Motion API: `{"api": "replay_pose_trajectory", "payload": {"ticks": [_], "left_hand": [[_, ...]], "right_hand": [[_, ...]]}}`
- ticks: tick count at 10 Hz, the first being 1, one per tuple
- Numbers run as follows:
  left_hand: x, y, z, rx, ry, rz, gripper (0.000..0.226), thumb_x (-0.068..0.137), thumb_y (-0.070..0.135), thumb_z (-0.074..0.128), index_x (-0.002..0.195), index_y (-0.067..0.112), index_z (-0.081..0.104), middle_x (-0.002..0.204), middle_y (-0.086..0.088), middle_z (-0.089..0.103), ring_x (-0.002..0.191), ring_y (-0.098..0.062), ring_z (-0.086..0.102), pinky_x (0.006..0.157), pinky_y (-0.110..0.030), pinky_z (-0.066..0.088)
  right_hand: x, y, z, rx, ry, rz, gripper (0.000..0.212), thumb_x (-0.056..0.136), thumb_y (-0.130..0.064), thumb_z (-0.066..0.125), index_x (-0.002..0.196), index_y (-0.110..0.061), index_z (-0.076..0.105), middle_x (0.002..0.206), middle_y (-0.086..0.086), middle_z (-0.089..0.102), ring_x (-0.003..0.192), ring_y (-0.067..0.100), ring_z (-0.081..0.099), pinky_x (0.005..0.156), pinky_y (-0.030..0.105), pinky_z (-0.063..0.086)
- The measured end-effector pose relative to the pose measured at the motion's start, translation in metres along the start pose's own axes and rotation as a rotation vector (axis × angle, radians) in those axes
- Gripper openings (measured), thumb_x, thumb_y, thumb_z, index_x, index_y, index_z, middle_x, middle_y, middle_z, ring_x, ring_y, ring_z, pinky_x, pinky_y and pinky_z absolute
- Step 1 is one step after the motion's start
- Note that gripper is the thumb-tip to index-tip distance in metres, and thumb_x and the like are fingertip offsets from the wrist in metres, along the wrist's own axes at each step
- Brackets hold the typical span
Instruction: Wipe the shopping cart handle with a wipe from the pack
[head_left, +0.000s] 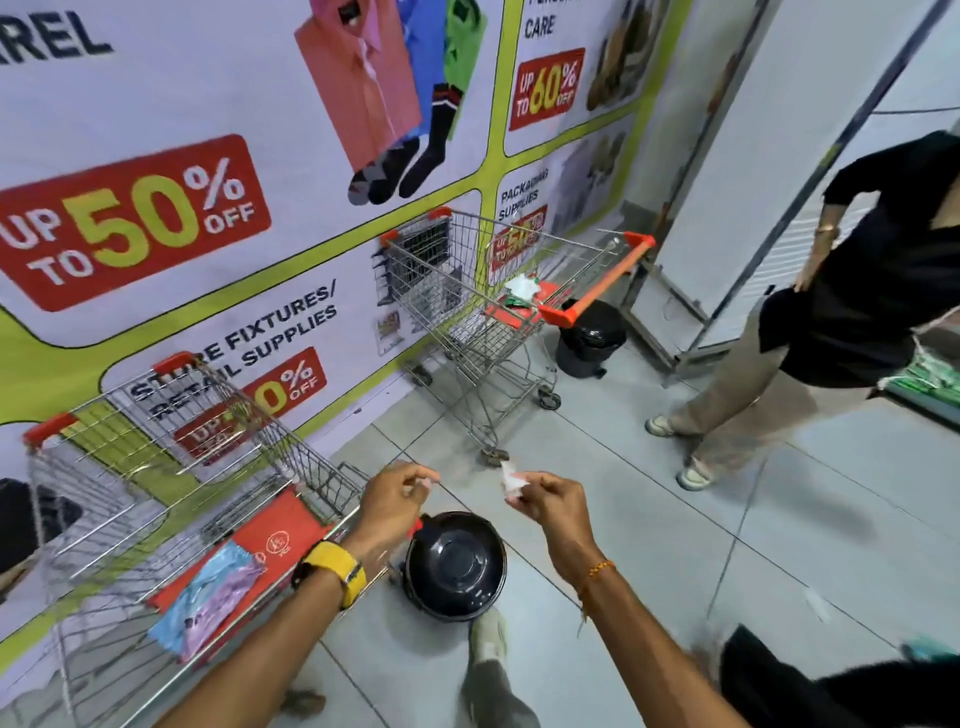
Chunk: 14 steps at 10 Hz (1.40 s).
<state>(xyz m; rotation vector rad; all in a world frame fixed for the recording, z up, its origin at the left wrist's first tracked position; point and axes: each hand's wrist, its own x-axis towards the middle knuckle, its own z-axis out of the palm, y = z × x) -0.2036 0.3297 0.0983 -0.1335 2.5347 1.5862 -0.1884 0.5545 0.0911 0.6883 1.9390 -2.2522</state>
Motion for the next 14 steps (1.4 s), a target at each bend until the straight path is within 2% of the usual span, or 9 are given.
{"api": "replay_pose_trajectory", "payload": {"ticks": [1,2,3,5,7,8,9,12,14], "left_hand": [[0.012,-0.022,-0.005,0.257,-0.023,0.026,0.025,0.090,0.010,0.057,0.108,0.022,0.070,0.124,0.000,0.061,0.122,-0.019,0.054,0.103,-0.028,0.041],[0.021,-0.042,-0.004,0.463,-0.111,-0.038,0.042,0.097,0.030,0.051,0.138,0.020,0.053,0.153,-0.004,0.040,0.144,-0.025,0.030,0.119,-0.038,0.024],[0.024,-0.058,0.001,0.553,-0.153,-0.067,0.053,0.098,0.042,0.043,0.147,0.021,0.042,0.163,-0.005,0.025,0.151,-0.026,0.016,0.123,-0.044,0.014],[0.027,-0.066,0.009,0.609,-0.098,-0.063,0.057,0.099,0.049,0.033,0.149,0.023,0.038,0.166,-0.003,0.014,0.154,-0.023,0.004,0.123,-0.046,0.003],[0.030,-0.072,0.009,0.582,-0.087,-0.062,0.069,0.091,0.055,0.026,0.150,0.019,0.036,0.166,-0.003,0.014,0.154,-0.021,0.002,0.125,-0.047,0.009],[0.030,-0.074,0.009,0.581,-0.088,-0.073,0.066,0.096,0.055,0.028,0.152,0.019,0.031,0.167,-0.002,0.011,0.154,-0.019,-0.002,0.125,-0.045,0.006],[0.029,-0.071,0.009,0.569,-0.096,-0.078,0.062,0.100,0.050,0.029,0.154,0.020,0.025,0.167,-0.001,0.007,0.154,-0.017,-0.005,0.125,-0.041,0.001],[0.021,-0.060,0.001,0.581,-0.125,-0.051,0.061,0.102,0.047,0.021,0.156,0.020,0.017,0.167,0.000,0.001,0.153,-0.014,-0.010,0.121,-0.032,-0.008],[0.015,-0.051,-0.009,0.625,-0.093,-0.004,0.061,0.102,0.045,0.020,0.157,0.018,0.013,0.166,0.000,-0.003,0.150,-0.012,-0.013,0.120,-0.033,-0.009]], "right_hand": [[0.015,0.007,-0.015,-0.021,0.014,0.001,0.016,0.089,0.008,0.068,0.086,-0.002,0.080,0.104,0.021,0.077,0.090,0.031,0.075,0.081,0.027,0.064],[0.027,0.015,-0.028,-0.214,0.042,0.003,0.018,0.082,0.006,0.079,0.083,-0.011,0.083,0.098,0.013,0.080,0.088,0.027,0.078,0.081,0.029,0.063],[0.035,0.031,-0.037,-0.367,0.120,0.007,0.022,0.078,0.002,0.080,0.075,-0.019,0.081,0.078,0.008,0.080,0.067,0.020,0.074,0.075,0.042,0.065],[0.047,0.057,-0.042,-0.673,0.201,-0.022,0.020,0.076,-0.009,0.079,0.068,-0.027,0.075,0.066,-0.007,0.077,0.072,0.011,0.072,0.073,0.030,0.055],[0.070,0.107,-0.043,-0.805,0.045,0.047,0.032,0.075,-0.015,0.083,0.063,-0.043,0.073,0.085,-0.005,0.080,0.088,0.023,0.076,0.090,0.046,0.061],[0.066,0.099,-0.025,-0.885,-0.120,0.085,0.024,0.090,-0.010,0.070,0.093,-0.031,0.082,0.115,0.007,0.079,0.112,0.026,0.072,0.102,0.030,0.053],[0.069,0.101,-0.015,-0.961,-0.205,0.110,0.030,0.097,-0.006,0.058,0.120,-0.013,0.076,0.139,0.013,0.066,0.132,0.031,0.060,0.109,0.028,0.042],[0.068,0.088,0.000,-0.957,-0.280,0.034,0.038,0.097,0.005,0.049,0.125,-0.008,0.071,0.146,0.012,0.060,0.137,0.032,0.056,0.115,0.032,0.040],[0.068,0.078,0.009,-0.935,-0.303,-0.081,0.035,0.100,-0.006,0.053,0.132,-0.013,0.067,0.158,0.007,0.047,0.145,0.028,0.047,0.121,0.033,0.033]]}}
